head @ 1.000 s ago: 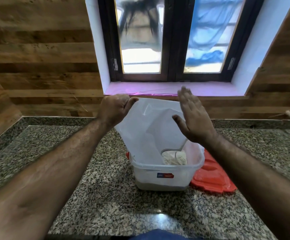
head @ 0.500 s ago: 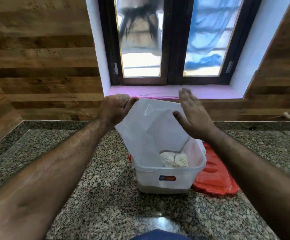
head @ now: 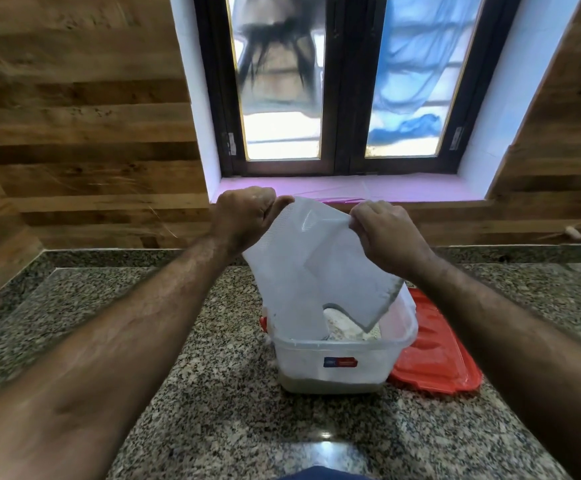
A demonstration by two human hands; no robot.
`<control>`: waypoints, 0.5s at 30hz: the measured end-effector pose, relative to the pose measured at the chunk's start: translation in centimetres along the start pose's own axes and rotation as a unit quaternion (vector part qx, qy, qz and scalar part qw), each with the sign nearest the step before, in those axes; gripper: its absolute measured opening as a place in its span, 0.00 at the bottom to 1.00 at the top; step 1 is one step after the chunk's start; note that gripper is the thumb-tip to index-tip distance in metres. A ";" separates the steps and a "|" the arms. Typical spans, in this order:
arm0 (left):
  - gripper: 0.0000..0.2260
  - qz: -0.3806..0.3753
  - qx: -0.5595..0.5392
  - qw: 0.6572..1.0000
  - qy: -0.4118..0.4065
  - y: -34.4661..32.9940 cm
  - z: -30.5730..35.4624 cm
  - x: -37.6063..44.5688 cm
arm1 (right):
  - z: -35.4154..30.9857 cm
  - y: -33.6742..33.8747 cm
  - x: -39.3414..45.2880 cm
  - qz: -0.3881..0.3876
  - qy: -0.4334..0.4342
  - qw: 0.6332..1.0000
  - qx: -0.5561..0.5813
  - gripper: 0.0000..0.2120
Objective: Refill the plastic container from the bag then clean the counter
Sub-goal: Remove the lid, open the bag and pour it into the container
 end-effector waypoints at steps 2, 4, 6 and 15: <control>0.26 -0.017 0.034 0.999 0.012 0.0 0.8 0.6 | 0.6 0.0 -0.1 0.010 -0.023 1.000 -0.017 0.05; 0.27 -0.033 0.070 0.997 0.028 0.0 1.9 1.3 | 1.3 0.0 -0.2 0.016 -0.046 0.999 -0.021 0.05; 0.36 -0.067 0.081 0.994 0.036 -0.4 3.8 1.4 | 1.7 0.2 -0.3 0.022 -0.057 0.998 -0.023 0.05; 0.44 -0.163 0.042 0.986 0.004 -3.0 8.0 -0.7 | 2.7 0.9 -1.7 0.027 -0.071 0.997 -0.018 0.06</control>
Point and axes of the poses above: each hand's wrist, its own x-axis towards the middle knuckle, its own y-axis out of the back of the hand, z = x × y, the point moved 7 cm from there along x, towards the middle knuckle, and after that the axes turned 5 degrees about z, right-handed, at the moved point
